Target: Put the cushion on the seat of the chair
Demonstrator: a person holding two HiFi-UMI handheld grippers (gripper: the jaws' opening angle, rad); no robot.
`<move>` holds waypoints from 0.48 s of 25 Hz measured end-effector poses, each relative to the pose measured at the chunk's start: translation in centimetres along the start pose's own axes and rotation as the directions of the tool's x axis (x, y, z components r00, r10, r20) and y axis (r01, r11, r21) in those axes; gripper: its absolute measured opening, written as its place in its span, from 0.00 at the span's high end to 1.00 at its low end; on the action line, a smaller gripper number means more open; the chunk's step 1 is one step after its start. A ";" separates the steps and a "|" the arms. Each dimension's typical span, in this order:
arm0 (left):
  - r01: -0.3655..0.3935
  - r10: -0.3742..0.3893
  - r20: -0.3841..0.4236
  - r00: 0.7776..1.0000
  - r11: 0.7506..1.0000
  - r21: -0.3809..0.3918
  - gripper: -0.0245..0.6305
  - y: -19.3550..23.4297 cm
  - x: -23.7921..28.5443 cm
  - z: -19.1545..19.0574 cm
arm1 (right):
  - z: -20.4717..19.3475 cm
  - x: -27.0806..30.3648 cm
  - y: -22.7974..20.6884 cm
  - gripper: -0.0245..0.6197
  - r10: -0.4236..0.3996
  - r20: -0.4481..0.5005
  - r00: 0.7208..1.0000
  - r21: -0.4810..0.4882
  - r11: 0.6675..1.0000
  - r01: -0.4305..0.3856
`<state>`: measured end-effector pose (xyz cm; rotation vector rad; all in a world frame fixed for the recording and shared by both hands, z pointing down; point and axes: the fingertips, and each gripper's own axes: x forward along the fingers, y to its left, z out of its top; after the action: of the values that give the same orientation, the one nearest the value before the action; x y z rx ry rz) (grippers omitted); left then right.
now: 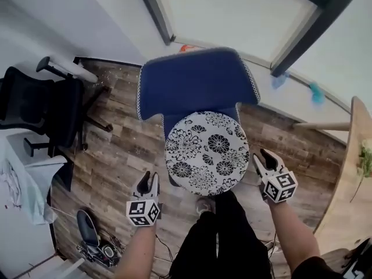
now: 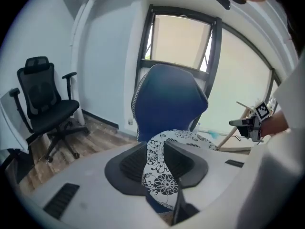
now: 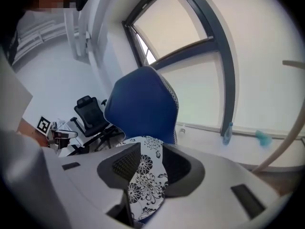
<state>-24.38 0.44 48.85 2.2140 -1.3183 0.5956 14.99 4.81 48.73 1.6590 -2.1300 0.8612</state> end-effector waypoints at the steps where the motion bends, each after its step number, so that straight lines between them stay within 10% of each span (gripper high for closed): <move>1: 0.011 -0.011 0.014 1.000 1.000 0.013 0.79 -0.5 -0.5 1.0 | 1.1 -0.8 0.7 0.71 0.009 0.014 1.000 -0.010 1.000 -0.009; 12: 0.049 -0.083 0.202 0.976 0.984 0.169 0.81 -4.1 -9.9 13.0 | 13.4 -11.1 8.1 0.79 0.061 0.194 0.979 -0.094 0.995 -0.043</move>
<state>-23.53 0.89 31.99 2.5012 -1.3318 0.4717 12.04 6.15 29.84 1.7124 -2.3151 0.6278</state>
